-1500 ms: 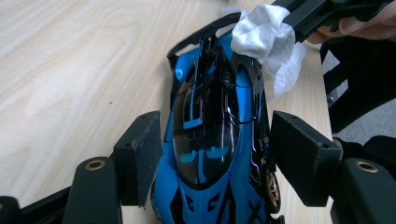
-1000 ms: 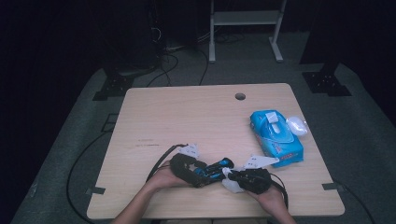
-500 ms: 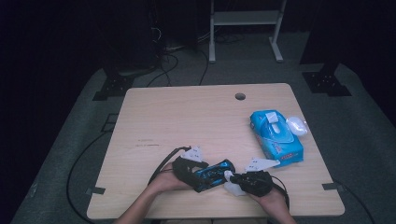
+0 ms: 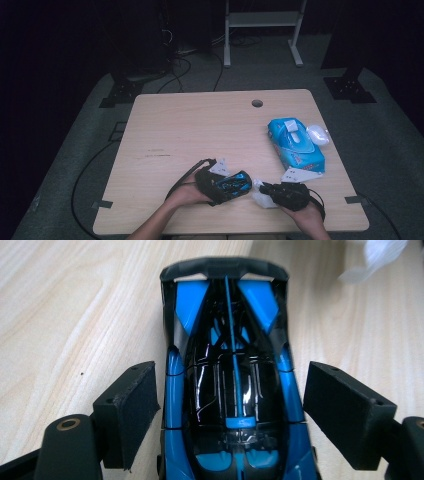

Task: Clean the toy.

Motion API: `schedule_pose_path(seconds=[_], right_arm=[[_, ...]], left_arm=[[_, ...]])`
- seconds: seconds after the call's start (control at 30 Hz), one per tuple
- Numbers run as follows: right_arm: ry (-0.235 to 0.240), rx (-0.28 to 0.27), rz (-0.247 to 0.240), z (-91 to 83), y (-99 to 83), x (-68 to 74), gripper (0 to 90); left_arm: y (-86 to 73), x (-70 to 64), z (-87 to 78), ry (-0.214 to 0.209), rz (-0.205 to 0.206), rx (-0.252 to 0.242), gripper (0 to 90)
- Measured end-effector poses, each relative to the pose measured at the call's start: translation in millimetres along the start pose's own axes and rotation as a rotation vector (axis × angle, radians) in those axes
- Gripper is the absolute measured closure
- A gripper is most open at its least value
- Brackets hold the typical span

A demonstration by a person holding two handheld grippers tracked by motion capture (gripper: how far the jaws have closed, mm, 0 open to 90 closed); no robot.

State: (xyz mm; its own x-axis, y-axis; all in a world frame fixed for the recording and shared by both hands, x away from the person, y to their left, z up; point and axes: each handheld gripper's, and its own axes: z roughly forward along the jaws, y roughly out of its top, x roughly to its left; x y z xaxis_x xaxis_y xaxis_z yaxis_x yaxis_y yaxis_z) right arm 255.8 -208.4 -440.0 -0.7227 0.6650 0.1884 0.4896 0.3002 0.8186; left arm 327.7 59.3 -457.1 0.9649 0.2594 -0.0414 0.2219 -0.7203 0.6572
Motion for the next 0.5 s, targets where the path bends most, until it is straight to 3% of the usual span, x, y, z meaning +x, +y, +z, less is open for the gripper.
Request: schedule_pose_path(seconds=[0.03,0.17,0.3,0.5], right_arm=[[-0.001,0.002,0.001,-0.7,-0.1,-0.6,84.0],[-0.001,0.006,-0.003,-1.2,0.9,-2.1,83.8],[-0.018,0.029,-0.014,-3.8,-2.1,-4.6,83.6],[-0.092,0.024,0.006,-28.3,-11.5,-21.2,83.6]], left_arm=[[3.1,0.1,1.4,0.007,0.010,0.033,21.5],[8.3,-0.5,4.2,0.015,0.023,0.078,21.9],[9.4,-0.2,6.1,0.018,0.021,0.083,20.9],[9.4,0.1,5.4,0.021,0.019,0.080,19.6]])
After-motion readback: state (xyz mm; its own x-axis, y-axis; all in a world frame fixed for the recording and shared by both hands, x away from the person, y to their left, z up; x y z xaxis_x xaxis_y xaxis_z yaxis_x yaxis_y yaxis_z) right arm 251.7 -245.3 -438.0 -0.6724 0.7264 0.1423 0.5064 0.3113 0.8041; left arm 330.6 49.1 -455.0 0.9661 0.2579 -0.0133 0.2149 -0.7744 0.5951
